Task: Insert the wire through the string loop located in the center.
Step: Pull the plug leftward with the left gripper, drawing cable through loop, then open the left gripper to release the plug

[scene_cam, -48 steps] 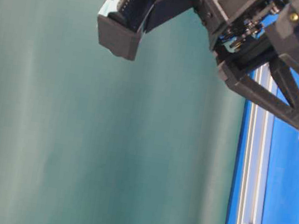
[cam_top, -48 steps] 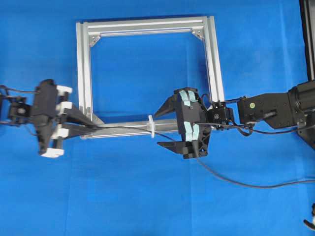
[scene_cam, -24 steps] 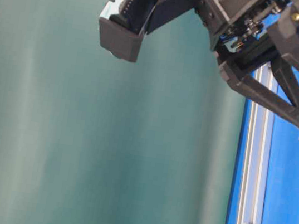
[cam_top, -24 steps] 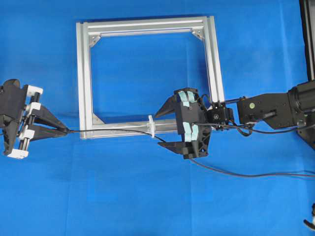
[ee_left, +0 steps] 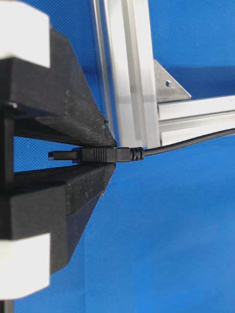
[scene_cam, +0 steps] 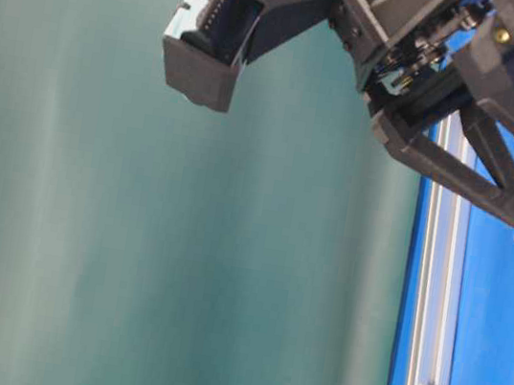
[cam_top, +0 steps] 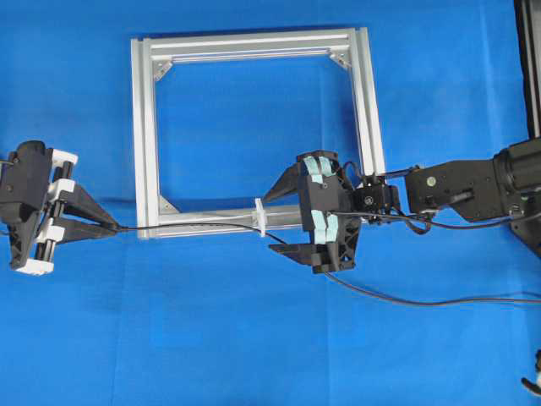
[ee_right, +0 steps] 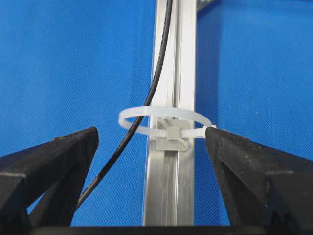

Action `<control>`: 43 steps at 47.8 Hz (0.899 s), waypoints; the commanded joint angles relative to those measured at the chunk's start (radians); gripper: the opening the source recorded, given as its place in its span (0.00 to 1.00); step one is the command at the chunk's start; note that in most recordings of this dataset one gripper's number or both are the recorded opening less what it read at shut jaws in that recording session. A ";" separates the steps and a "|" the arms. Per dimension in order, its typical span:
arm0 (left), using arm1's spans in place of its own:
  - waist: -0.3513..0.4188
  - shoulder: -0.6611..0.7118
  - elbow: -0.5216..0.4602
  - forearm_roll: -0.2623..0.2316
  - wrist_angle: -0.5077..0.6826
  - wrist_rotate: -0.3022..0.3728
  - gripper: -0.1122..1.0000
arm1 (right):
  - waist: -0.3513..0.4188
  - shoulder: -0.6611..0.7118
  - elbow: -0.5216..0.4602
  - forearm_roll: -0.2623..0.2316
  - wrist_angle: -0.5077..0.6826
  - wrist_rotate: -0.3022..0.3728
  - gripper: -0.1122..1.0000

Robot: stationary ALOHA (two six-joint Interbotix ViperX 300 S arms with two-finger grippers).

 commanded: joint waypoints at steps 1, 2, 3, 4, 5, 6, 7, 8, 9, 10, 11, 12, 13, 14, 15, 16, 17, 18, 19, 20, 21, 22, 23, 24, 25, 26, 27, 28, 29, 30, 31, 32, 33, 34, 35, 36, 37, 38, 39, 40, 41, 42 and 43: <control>-0.002 0.008 -0.020 0.003 -0.012 0.002 0.18 | 0.000 -0.026 -0.023 0.003 0.008 0.000 0.97; -0.002 0.009 -0.020 0.003 -0.012 0.002 0.18 | 0.000 -0.026 -0.025 0.003 0.009 0.000 0.97; -0.002 0.011 -0.021 0.003 -0.012 0.003 0.18 | 0.000 -0.026 -0.025 0.003 0.012 0.000 0.97; -0.002 0.012 -0.023 0.003 -0.012 0.003 0.18 | 0.000 -0.026 -0.028 0.002 0.012 0.000 0.97; -0.002 0.014 -0.023 0.005 -0.012 0.003 0.18 | 0.000 -0.026 -0.026 0.003 0.012 0.000 0.97; -0.002 0.014 -0.023 0.003 -0.012 0.003 0.18 | 0.000 -0.026 -0.028 0.003 0.014 0.000 0.97; -0.002 0.014 -0.025 0.005 -0.012 0.003 0.18 | 0.000 -0.026 -0.028 0.003 0.014 0.000 0.97; 0.000 0.014 -0.025 0.005 -0.011 0.003 0.18 | 0.000 -0.026 -0.028 0.003 0.012 0.000 0.97; 0.003 0.014 -0.025 0.003 -0.011 0.003 0.19 | 0.000 -0.026 -0.028 0.002 0.014 0.000 0.97; 0.006 0.014 -0.025 0.003 -0.009 0.003 0.19 | 0.000 -0.026 -0.028 0.002 0.014 0.000 0.97; 0.009 0.014 -0.025 0.003 -0.008 0.003 0.19 | 0.000 -0.026 -0.028 0.003 0.014 -0.002 0.97; 0.012 0.014 -0.025 0.005 -0.008 0.002 0.19 | 0.000 -0.026 -0.028 0.003 0.014 -0.002 0.97; 0.018 0.014 -0.025 0.003 -0.008 0.000 0.21 | 0.000 -0.028 -0.028 0.003 0.014 -0.002 0.97; 0.025 0.014 -0.025 0.003 -0.006 -0.003 0.25 | 0.000 -0.028 -0.029 0.002 0.014 -0.002 0.97; 0.034 0.014 -0.026 0.003 -0.006 -0.009 0.29 | 0.000 -0.028 -0.028 0.003 0.014 -0.002 0.97; 0.038 0.014 -0.026 0.005 -0.005 -0.009 0.34 | 0.000 -0.028 -0.028 0.003 0.014 -0.002 0.97; 0.041 0.014 -0.025 0.003 -0.003 -0.009 0.40 | 0.000 -0.029 -0.028 0.002 0.014 -0.002 0.97; 0.041 0.014 -0.025 0.003 -0.002 -0.009 0.46 | 0.000 -0.031 -0.028 0.002 0.014 -0.002 0.97; 0.043 0.014 -0.026 0.003 -0.002 -0.009 0.53 | 0.000 -0.031 -0.028 0.002 0.014 -0.002 0.97; 0.043 0.014 -0.025 0.005 -0.002 -0.009 0.58 | 0.000 -0.032 -0.028 0.000 0.014 -0.002 0.97; 0.043 0.012 -0.025 0.005 -0.002 -0.008 0.64 | 0.000 -0.032 -0.026 0.002 0.014 -0.002 0.97; 0.044 0.014 -0.026 0.003 -0.002 -0.008 0.70 | 0.000 -0.035 -0.025 0.000 0.014 -0.002 0.97; 0.046 0.014 -0.026 0.003 0.000 -0.008 0.75 | 0.000 -0.037 -0.023 0.000 0.014 -0.002 0.97; 0.048 0.014 -0.025 0.003 0.000 -0.008 0.80 | 0.000 -0.037 -0.021 0.000 0.014 -0.002 0.97; 0.048 0.014 -0.025 0.005 0.002 -0.008 0.84 | 0.000 -0.038 -0.020 0.002 0.014 -0.002 0.97; 0.051 0.014 -0.026 0.003 0.003 -0.008 0.87 | 0.000 -0.040 -0.020 0.002 0.014 -0.002 0.97; 0.052 0.014 -0.026 0.003 0.005 -0.008 0.90 | 0.000 -0.041 -0.018 0.002 0.014 -0.002 0.97; 0.052 0.014 -0.026 0.003 0.006 -0.008 0.91 | 0.000 -0.043 -0.018 0.000 0.014 -0.003 0.97; 0.052 0.014 -0.026 0.005 0.009 -0.008 0.91 | 0.000 -0.043 -0.017 0.000 0.014 -0.003 0.97; 0.054 0.014 -0.026 0.003 0.009 -0.008 0.90 | 0.000 -0.046 -0.017 0.000 0.014 -0.003 0.97; 0.054 0.014 -0.026 0.003 0.012 -0.008 0.89 | 0.000 -0.046 -0.015 0.000 0.014 -0.003 0.97; 0.054 0.014 -0.028 0.003 0.012 -0.008 0.88 | 0.000 -0.048 -0.015 0.000 0.014 -0.005 0.97; 0.055 0.014 -0.028 0.003 0.012 -0.008 0.88 | 0.000 -0.049 -0.015 0.000 0.014 -0.005 0.97; 0.054 0.014 -0.028 0.003 0.012 -0.008 0.89 | 0.000 -0.051 -0.015 0.000 0.014 -0.005 0.97; 0.054 0.014 -0.028 0.003 0.011 -0.008 0.89 | 0.000 -0.051 -0.015 -0.002 0.014 -0.005 0.97; 0.054 0.014 -0.028 0.003 0.011 -0.008 0.89 | 0.000 -0.052 -0.015 -0.002 0.014 -0.005 0.97; 0.055 0.014 -0.028 0.003 0.012 -0.008 0.89 | 0.000 -0.052 -0.015 -0.002 0.014 -0.006 0.97; 0.054 0.014 -0.028 0.003 0.011 -0.008 0.89 | 0.000 -0.054 -0.015 -0.002 0.014 -0.005 0.97; 0.055 0.012 -0.028 0.003 0.012 -0.008 0.89 | 0.000 -0.055 -0.015 -0.002 0.015 -0.005 0.97; 0.057 0.011 -0.029 0.003 0.011 -0.008 0.90 | 0.000 -0.057 -0.015 -0.002 0.018 -0.005 0.97; 0.057 0.011 -0.031 0.003 0.012 -0.008 0.89 | 0.000 -0.060 -0.015 -0.002 0.021 -0.005 0.97; 0.057 0.008 -0.032 0.003 0.012 -0.008 0.89 | 0.000 -0.063 -0.017 -0.003 0.026 -0.006 0.97; 0.057 0.006 -0.035 0.003 0.012 -0.008 0.89 | 0.000 -0.064 -0.017 -0.002 0.032 -0.005 0.97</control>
